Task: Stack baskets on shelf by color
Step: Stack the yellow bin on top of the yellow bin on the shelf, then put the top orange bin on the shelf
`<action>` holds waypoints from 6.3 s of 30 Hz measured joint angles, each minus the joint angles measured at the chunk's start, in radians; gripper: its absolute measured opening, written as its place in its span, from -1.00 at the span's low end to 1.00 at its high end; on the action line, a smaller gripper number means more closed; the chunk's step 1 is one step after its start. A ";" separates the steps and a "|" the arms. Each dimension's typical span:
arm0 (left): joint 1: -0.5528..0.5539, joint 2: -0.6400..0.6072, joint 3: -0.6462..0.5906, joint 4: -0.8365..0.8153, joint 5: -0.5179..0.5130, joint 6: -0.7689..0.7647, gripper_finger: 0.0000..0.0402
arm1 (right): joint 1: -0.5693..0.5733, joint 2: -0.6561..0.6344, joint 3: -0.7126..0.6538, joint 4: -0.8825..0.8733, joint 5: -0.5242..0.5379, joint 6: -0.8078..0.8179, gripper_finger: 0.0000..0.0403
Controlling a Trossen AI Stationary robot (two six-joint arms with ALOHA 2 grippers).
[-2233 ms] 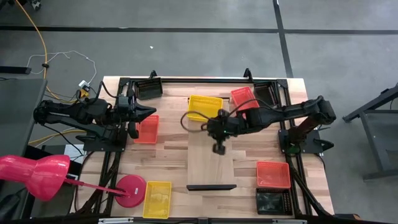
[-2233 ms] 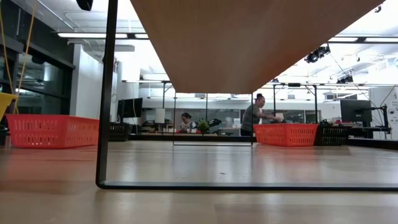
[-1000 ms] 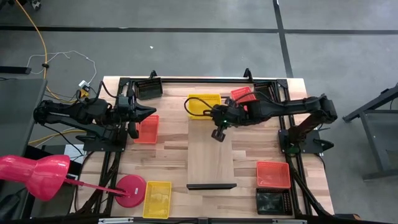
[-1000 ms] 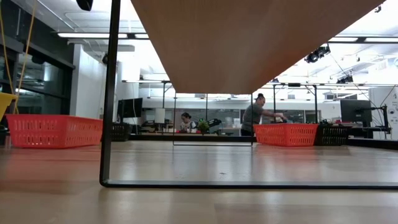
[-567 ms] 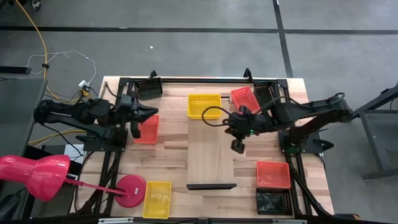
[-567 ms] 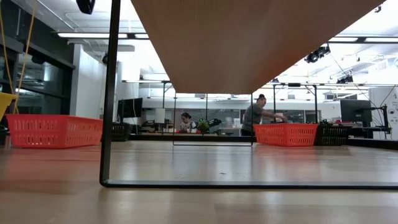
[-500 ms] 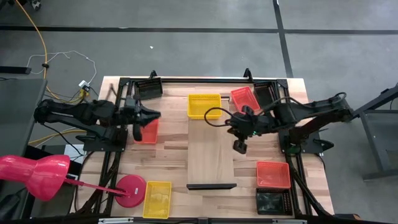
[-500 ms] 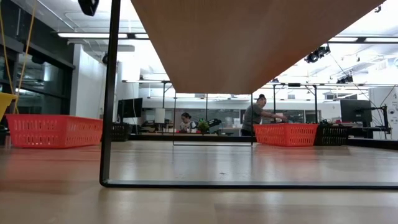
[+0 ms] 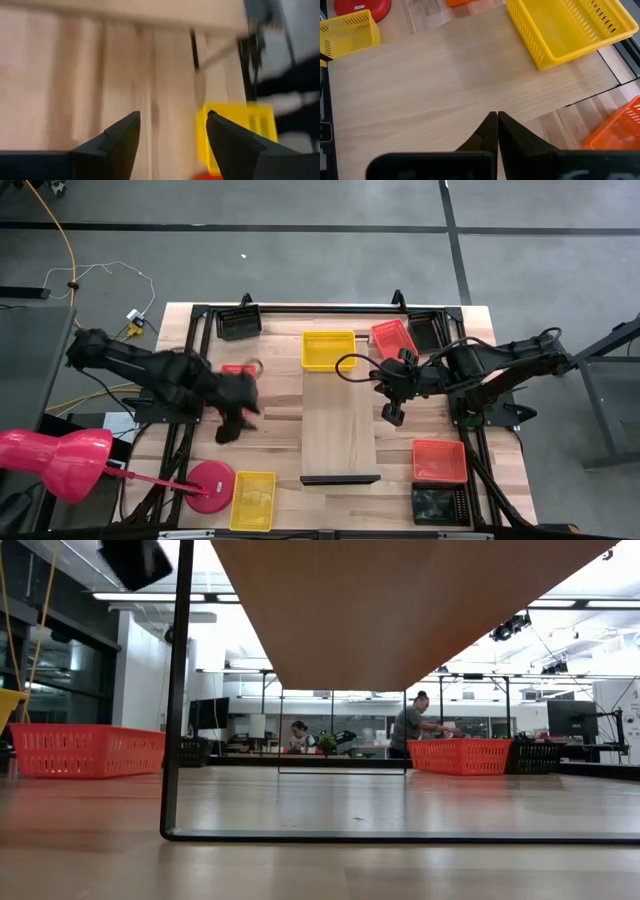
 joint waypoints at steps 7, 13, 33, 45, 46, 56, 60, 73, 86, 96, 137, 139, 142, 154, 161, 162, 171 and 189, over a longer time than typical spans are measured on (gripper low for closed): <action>-0.169 0.168 0.000 -0.003 -0.007 -0.017 0.13 | 0.000 0.000 0.000 -0.029 0.000 0.000 -1.00; -0.277 0.302 0.000 0.008 -0.007 -0.134 0.13 | 0.000 0.000 0.000 -0.065 -0.008 0.003 -1.00; -0.381 0.511 0.000 0.207 0.046 -0.215 0.12 | 0.000 -0.001 0.000 -0.077 -0.026 -0.009 -1.00; -0.382 0.547 0.000 0.185 0.012 -0.263 0.12 | 0.000 0.000 0.000 -0.083 -0.031 -0.050 -1.00; -0.381 0.538 0.000 0.184 0.011 -0.263 0.12 | 0.000 0.000 0.000 -0.083 -0.031 -0.053 -1.00; -0.380 0.428 0.021 0.152 -0.099 -0.182 0.12 | -0.002 0.000 0.000 -0.083 -0.031 -0.057 -1.00; -0.378 0.433 0.021 0.086 -0.180 -0.160 0.12 | -0.002 0.000 0.000 -0.083 -0.031 -0.054 -1.00; -0.348 0.505 -0.058 0.122 -0.147 -0.155 0.10 | -0.002 0.000 0.000 -0.081 -0.012 -0.048 -1.00; -0.280 0.513 -0.080 0.162 -0.020 -0.137 -0.90 | -0.002 0.000 0.000 -0.078 0.014 -0.049 -1.00; -0.195 0.368 -0.080 0.138 0.109 -0.106 -0.99 | -0.002 0.000 0.000 -0.074 0.014 -0.046 -1.00; 0.318 0.254 0.285 0.329 -0.582 -0.783 -1.00 | -0.021 0.000 0.000 -0.024 0.181 0.164 -1.00; 0.317 0.276 0.285 0.326 -0.579 -0.785 -1.00 | -0.019 0.000 0.000 -0.036 0.181 0.164 -1.00; 0.317 0.296 0.285 0.316 -0.587 -0.780 -1.00 | -0.016 0.000 0.000 -0.055 0.181 0.164 -1.00; 0.327 0.361 0.285 0.261 -0.573 -0.797 -1.00 | -0.015 0.000 0.000 -0.088 0.193 0.161 -1.00; 0.347 0.360 0.285 0.211 -0.585 -0.799 -1.00 | -0.015 -0.001 0.000 -0.090 0.203 0.161 -1.00; 0.348 0.360 0.285 0.206 -0.585 -0.801 -1.00 | -0.015 -0.001 0.000 -0.091 0.208 0.161 -1.00; 0.348 0.360 0.285 0.204 -0.557 -0.786 -0.87 | -0.016 -0.001 0.000 -0.090 0.235 0.161 -1.00; 0.387 0.306 0.285 0.209 -0.532 -0.708 -0.24 | -0.016 -0.001 0.000 -0.085 0.232 0.161 -1.00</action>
